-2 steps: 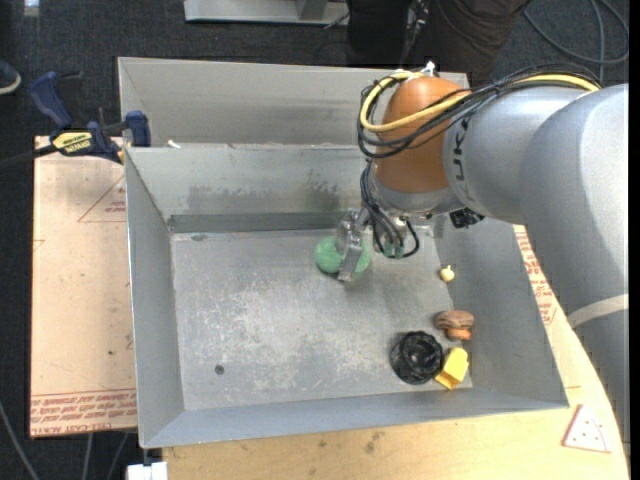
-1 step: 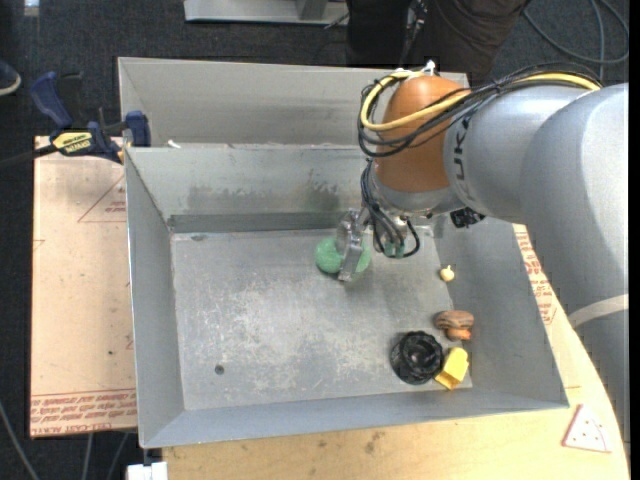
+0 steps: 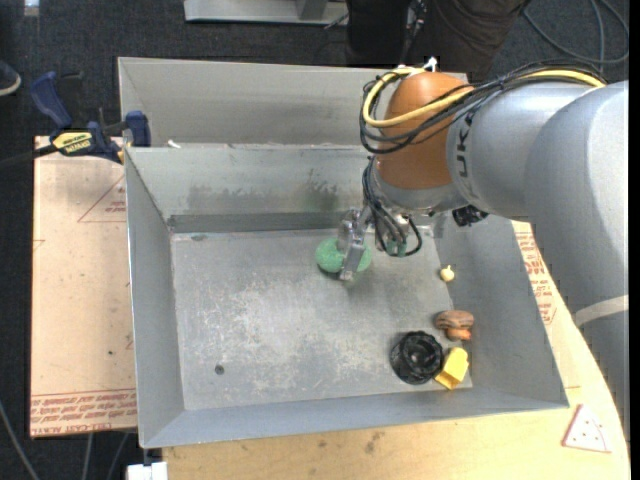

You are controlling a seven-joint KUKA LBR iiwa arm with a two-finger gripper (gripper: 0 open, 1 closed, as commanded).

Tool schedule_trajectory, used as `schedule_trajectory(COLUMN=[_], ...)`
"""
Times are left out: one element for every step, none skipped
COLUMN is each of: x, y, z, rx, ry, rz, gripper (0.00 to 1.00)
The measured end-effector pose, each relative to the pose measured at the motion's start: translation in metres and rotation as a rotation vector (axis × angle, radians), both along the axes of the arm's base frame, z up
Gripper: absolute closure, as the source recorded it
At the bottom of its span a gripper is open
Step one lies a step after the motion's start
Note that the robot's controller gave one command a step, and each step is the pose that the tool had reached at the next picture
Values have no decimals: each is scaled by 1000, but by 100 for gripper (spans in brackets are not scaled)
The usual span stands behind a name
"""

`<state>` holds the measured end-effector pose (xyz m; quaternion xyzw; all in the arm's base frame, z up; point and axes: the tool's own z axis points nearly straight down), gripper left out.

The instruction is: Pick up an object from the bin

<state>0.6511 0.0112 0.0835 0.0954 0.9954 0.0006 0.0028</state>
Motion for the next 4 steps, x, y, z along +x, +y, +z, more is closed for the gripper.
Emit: schedule_trajectory(x=[0, -1, -1, -1], y=[0, 0, 0, 0], z=[10, 23, 40, 60], rx=[0, 0, 0, 1], ry=[3, 5, 8, 5], rz=[0, 1, 1, 1], gripper=[100, 100, 100, 100])
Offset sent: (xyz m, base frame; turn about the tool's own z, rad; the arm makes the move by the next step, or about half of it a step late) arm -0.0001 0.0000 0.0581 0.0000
